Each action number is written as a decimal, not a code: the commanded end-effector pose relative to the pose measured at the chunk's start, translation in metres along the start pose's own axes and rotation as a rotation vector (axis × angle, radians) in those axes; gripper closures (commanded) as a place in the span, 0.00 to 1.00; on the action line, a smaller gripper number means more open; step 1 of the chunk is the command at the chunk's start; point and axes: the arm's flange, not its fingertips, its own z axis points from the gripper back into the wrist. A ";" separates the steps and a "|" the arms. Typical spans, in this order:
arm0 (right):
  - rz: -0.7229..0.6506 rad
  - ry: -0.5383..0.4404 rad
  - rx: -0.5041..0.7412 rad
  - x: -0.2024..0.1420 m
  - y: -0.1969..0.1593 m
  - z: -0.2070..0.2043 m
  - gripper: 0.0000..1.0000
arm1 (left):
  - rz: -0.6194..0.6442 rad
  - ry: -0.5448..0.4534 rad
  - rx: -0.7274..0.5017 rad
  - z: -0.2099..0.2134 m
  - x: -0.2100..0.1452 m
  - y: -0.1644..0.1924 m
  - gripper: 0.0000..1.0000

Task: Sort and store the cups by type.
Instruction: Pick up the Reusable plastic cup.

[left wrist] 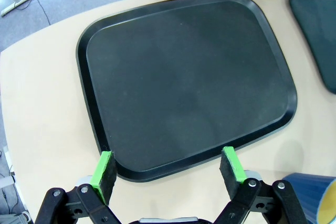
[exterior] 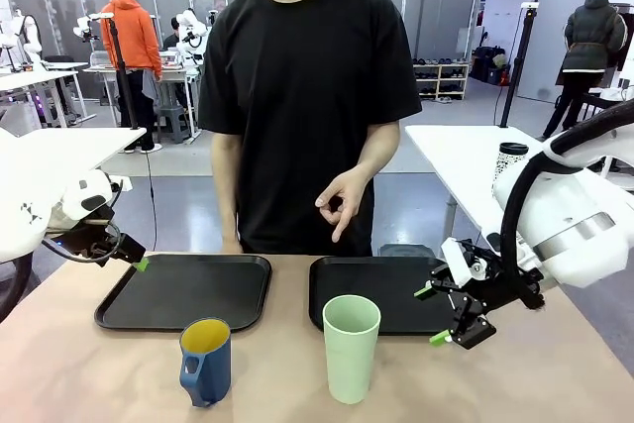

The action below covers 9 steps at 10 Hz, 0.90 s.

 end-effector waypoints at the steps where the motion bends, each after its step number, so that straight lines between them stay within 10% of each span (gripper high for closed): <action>1: -0.005 0.000 0.001 -0.003 0.000 -0.001 0.00 | -0.002 -0.002 0.000 0.001 0.001 0.000 0.00; 9: -0.029 -0.435 -0.064 -0.041 -0.026 -0.019 0.00 | -0.002 -0.002 0.000 0.001 0.001 0.000 0.00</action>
